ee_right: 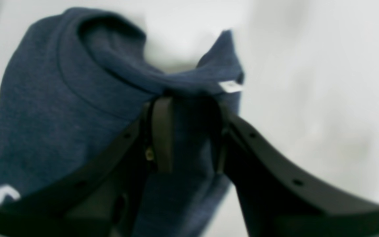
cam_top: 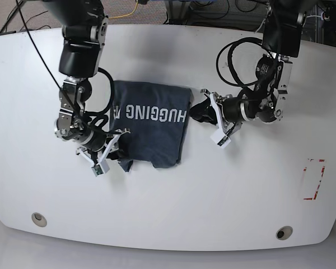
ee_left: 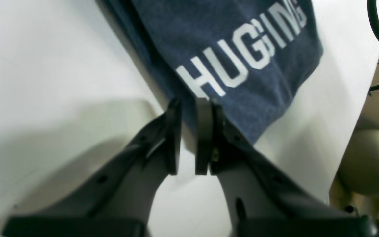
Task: Layout the t-shirt on the table in an organized manner, then fold the t-shirt properly
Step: 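Release the shirt and reposition both grippers at its sides, then grasp the folded shirt's centre with the left gripper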
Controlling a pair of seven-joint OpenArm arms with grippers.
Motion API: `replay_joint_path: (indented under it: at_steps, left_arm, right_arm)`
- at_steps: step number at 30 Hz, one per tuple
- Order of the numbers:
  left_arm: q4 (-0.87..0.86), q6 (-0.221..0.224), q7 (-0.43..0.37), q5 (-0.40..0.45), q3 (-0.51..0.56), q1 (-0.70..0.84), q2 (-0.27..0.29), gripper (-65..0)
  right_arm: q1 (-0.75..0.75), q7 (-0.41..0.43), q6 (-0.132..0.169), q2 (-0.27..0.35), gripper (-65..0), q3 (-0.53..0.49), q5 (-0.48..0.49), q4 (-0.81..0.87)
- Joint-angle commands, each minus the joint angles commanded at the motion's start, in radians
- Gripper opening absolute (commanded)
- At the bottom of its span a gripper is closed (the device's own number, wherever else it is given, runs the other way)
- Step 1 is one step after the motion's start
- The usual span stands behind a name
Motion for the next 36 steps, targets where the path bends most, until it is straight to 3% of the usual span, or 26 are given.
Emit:
replay_joint_path:
  at_steps: [9, 13, 19, 23, 24, 26, 28, 29, 31, 33, 36]
  left_arm:
    - [0.003, 0.003, -0.011, 0.0, 0.063, -0.017, 0.012, -58.6]
    - [0.003, 0.032, -0.08, 0.0, 0.087, -0.031, 0.063, -58.6]
    - [0.003, 0.196, -0.245, 0.097, 0.19, -0.075, 0.155, -58.6]
    - [0.002, 0.29, -0.342, 0.172, 0.265, -0.092, 0.203, -58.6]
    - [0.002, 0.344, -0.387, 0.212, 0.305, -0.095, 0.227, -58.6]
    - [0.002, 0.407, -0.43, 0.258, 0.351, -0.095, 0.245, -58.6]
    - [0.0, 0.516, -0.494, 0.338, 0.422, -0.092, 0.273, -58.6]
    - [-0.002, 0.535, -0.505, 0.353, 0.436, -0.092, 0.279, -58.6]
    - [-0.012, 0.62, -0.554, 0.42, 0.506, -0.095, 0.304, -58.6]
    - [-0.04, 0.657, -0.58, 0.451, 0.542, -0.095, 0.321, -58.6]
    - [-0.115, 0.664, -0.617, 0.459, 0.548, -0.097, 0.357, -58.6]
  right_arm:
    - [-0.046, -0.206, 0.0, -0.005, -48.5, 0.0, 0.0, 0.321]
    - [-0.092, -0.276, 0.0, -0.031, -48.5, 0.0, -0.006, 0.477]
    - [-0.17, -0.393, 0.0, -0.031, -48.5, 0.002, -0.006, 0.695]
    - [-0.219, -0.396, 0.0, -0.029, -48.5, 0.002, -0.008, 0.756]
    - [-0.236, -0.396, 0.0, -0.029, -48.5, 0.002, -0.008, 0.764]
    - [-0.252, -0.396, 0.0, -0.025, -48.5, 0.014, -0.008, 0.767]
    - [-0.265, -0.396, 0.0, -0.012, -48.5, 0.046, -0.008, 0.769]
    - [-0.272, -0.396, 0.0, -0.012, -48.5, 0.054, -0.008, 0.769]
    - [-0.282, -0.396, 0.0, -0.009, -48.5, 0.083, -0.008, 0.775]
    - [-0.287, -0.396, 0.0, -0.009, -48.5, 0.107, -0.008, 0.783]
    - [-0.287, -0.397, 0.0, -0.009, -48.5, 0.144, -0.008, 0.783]
